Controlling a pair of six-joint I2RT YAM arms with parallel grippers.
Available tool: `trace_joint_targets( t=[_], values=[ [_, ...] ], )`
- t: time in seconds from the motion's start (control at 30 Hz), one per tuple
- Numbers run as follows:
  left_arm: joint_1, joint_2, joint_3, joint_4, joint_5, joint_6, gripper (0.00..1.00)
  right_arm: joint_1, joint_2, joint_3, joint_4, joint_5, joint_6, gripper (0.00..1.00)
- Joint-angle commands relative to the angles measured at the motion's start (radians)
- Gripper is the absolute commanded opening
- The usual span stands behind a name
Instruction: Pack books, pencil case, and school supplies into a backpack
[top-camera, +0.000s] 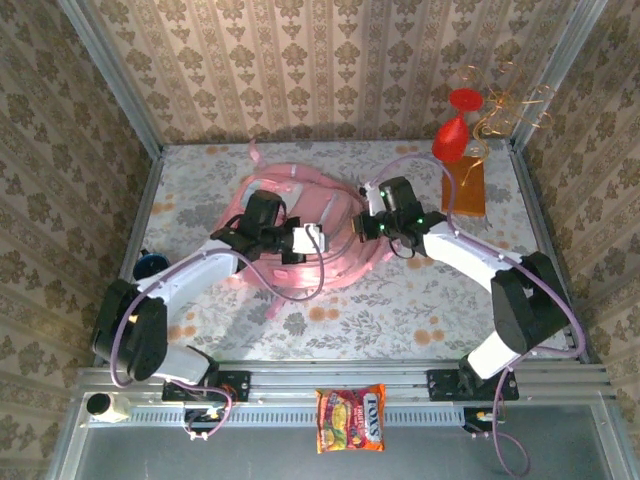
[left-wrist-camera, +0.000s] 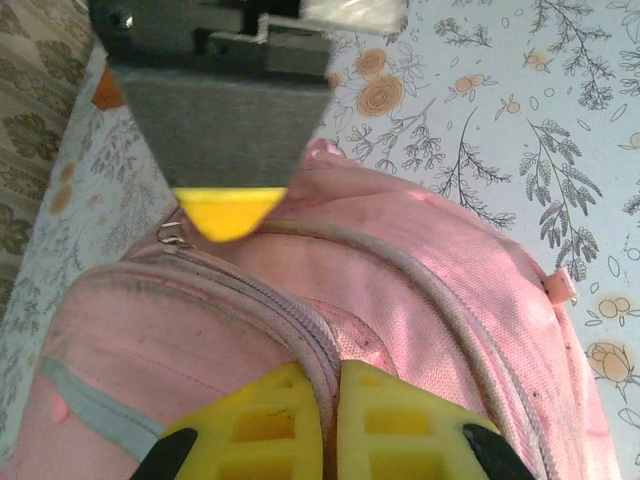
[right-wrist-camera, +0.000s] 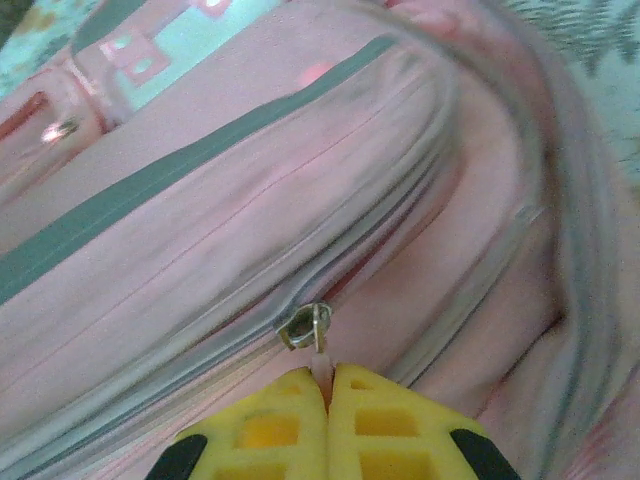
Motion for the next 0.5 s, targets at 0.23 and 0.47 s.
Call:
trace_joint_targets(
  t=[0.23,0.47],
  values=[
    [0.175,-0.049,-0.077,0.033,0.013,0.012,0.0,-0.072,-0.131,-0.125,0.084,0.111,0.015,0.0],
    [0.245,-0.11,-0.109,0.089,-0.058,-0.155,0.51,0.073,-0.294,-0.263,0.191,0.042,0.017,0.0]
  ],
)
